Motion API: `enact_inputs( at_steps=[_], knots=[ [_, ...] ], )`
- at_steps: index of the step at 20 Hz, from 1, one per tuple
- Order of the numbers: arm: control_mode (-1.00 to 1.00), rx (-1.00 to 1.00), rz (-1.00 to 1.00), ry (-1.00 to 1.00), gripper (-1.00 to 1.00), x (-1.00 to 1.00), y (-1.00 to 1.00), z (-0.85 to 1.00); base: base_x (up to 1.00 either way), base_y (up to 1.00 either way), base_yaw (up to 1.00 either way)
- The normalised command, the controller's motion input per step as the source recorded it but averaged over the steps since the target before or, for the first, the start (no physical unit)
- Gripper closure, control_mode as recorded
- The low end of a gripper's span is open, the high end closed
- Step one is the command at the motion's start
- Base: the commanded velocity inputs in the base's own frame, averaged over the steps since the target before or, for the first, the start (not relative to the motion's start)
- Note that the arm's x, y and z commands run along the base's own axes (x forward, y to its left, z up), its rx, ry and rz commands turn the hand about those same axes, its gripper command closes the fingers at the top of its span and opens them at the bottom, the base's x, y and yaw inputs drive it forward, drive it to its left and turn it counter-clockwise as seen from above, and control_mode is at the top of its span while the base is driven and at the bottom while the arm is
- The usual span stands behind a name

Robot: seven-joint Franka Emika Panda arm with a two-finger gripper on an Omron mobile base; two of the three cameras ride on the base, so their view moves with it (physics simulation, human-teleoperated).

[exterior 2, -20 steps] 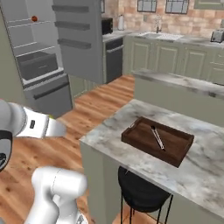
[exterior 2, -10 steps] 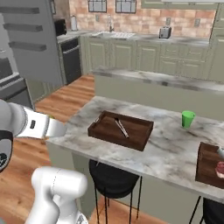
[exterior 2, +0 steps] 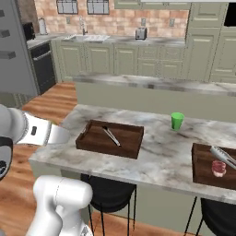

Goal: Gather the tomato and lemon from the fridge and place them on a tray on the dining counter. Then gather the steaks from the fridge and place them on the other tray.

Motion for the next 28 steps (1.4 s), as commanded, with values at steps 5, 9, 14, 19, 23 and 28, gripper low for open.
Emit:
enact_inputs(
  at_steps=[5,9,14,19,23,28],
  knots=[
    [-1.0,0.07,-0.11,0.09,1.0,0.56,-0.1,0.0,0.32,0.0,-0.11],
    [-1.0,0.17,-0.1,0.32,1.0,0.98,-0.36,-0.01,0.0,0.0,0.0],
    [-1.0,0.16,-0.01,0.28,1.0,0.74,-0.38,-0.26,0.0,0.0,0.0],
    [-1.0,0.07,0.01,0.22,1.0,0.54,-0.24,-0.63,0.0,0.0,0.0],
    [-1.0,0.01,0.01,0.18,1.0,0.45,-0.17,-0.67,0.0,0.0,0.0],
    [-1.0,0.0,0.0,0.08,1.0,0.54,-0.14,-0.45,0.0,0.0,0.0]
  ],
)
